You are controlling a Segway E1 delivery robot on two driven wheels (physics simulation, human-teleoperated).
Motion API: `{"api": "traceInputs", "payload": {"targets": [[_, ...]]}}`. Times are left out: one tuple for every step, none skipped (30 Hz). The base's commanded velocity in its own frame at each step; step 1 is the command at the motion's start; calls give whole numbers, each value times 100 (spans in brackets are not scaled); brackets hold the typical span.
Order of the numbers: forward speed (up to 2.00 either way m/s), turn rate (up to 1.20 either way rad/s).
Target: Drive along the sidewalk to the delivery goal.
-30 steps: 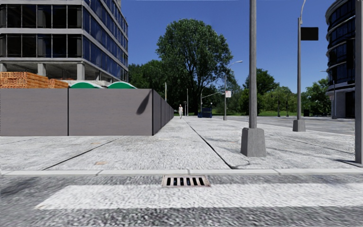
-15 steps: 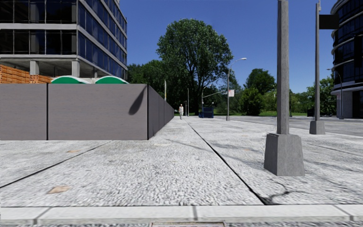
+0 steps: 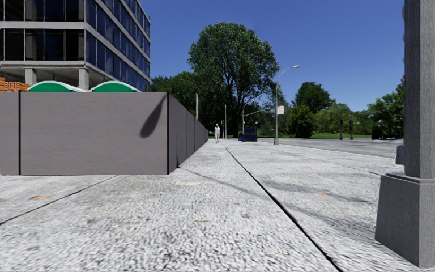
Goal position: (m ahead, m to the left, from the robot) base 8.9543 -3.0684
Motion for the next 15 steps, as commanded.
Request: {"api": "traceInputs", "payload": {"targets": [[173, -6], [172, -6], [171, -9], [171, -10], [171, -12], [171, -13], [171, -13], [171, -14], [171, -16], [171, -20], [171, -22], [171, -22], [171, -22], [171, -24], [171, -27]]}}
